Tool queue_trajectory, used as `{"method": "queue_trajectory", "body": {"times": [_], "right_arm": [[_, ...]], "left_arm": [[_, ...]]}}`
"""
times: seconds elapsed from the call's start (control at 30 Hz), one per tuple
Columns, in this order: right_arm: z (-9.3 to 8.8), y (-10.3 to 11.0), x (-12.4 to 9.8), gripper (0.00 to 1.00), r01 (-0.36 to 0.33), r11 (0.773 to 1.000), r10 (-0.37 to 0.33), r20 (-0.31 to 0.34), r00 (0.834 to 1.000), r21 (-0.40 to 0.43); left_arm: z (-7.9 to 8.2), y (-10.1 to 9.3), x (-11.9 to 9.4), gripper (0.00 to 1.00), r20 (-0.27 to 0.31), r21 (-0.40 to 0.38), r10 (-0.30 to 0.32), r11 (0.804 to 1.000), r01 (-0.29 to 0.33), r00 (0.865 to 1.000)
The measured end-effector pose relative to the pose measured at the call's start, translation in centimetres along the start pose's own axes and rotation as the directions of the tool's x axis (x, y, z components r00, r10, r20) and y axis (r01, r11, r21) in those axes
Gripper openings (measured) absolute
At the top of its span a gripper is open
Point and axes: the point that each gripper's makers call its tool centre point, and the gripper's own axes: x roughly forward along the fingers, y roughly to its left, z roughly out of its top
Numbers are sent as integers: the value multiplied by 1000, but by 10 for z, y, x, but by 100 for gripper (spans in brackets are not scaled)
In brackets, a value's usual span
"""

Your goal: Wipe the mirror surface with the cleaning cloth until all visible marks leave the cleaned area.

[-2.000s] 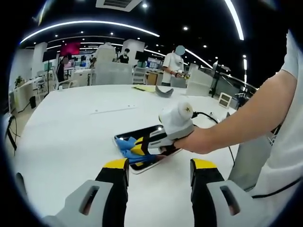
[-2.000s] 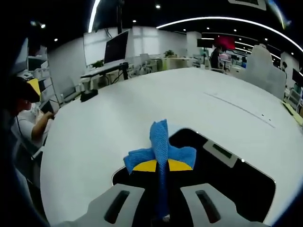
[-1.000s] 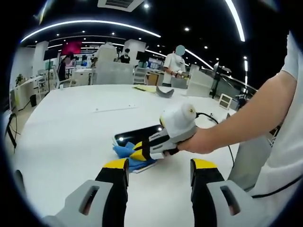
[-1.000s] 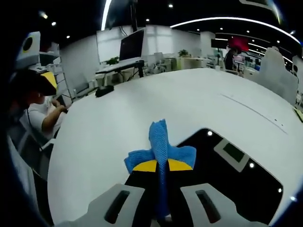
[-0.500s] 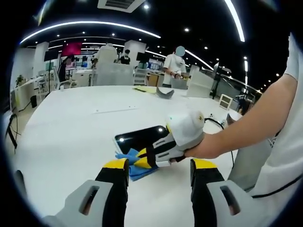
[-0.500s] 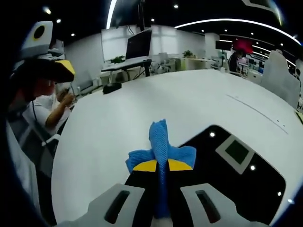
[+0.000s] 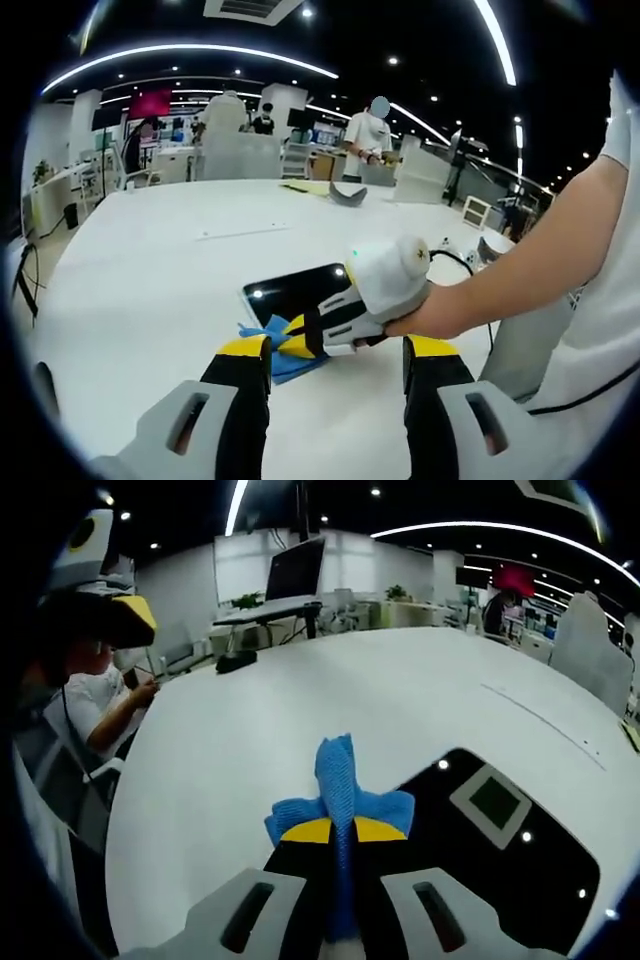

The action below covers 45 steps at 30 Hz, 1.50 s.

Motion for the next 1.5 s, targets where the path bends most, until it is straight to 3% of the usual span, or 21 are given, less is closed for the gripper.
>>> {"method": "queue_trajectory", "body": {"times": [0.3, 0.53, 1.5], "right_arm": [[-4, -2, -6, 1, 9, 997, -11, 34, 999, 70], [-9, -5, -14, 1, -2, 999, 1, 25, 1000, 38], [-30, -32, -41, 1, 63, 994, -65, 13, 998, 87]], "left_arm": [[3, 4, -3, 52, 2, 8, 14, 1000, -14, 1000], [5, 4, -4, 52, 8, 6, 19, 1000, -19, 1000], [14, -5, 0, 52, 22, 28, 6, 1000, -7, 1000]]}}
